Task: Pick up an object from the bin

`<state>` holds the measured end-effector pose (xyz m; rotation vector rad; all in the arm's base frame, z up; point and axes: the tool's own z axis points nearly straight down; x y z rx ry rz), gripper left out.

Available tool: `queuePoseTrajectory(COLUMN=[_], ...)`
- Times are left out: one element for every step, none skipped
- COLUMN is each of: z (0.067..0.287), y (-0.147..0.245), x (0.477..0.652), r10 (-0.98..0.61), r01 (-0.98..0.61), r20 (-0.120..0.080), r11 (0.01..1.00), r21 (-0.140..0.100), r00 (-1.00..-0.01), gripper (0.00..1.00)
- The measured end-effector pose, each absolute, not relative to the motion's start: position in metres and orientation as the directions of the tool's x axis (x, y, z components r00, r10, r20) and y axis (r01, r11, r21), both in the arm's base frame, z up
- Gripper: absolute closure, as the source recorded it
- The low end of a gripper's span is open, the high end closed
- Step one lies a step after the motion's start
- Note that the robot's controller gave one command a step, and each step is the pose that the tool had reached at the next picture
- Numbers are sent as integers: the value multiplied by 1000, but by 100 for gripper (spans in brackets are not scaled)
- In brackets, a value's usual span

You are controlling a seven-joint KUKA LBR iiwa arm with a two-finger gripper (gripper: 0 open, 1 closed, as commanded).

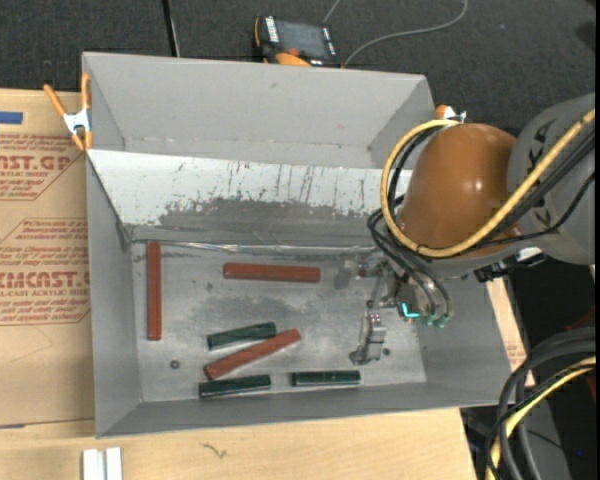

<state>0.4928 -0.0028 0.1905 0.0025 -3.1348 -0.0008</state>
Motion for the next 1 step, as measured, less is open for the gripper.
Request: queuePoseTrajectory(z=[66], y=[123], x=[489], r10=[-177], r01=[-177], r20=[5], r11=[984], r21=[3], r00=[-984], gripper=[0])
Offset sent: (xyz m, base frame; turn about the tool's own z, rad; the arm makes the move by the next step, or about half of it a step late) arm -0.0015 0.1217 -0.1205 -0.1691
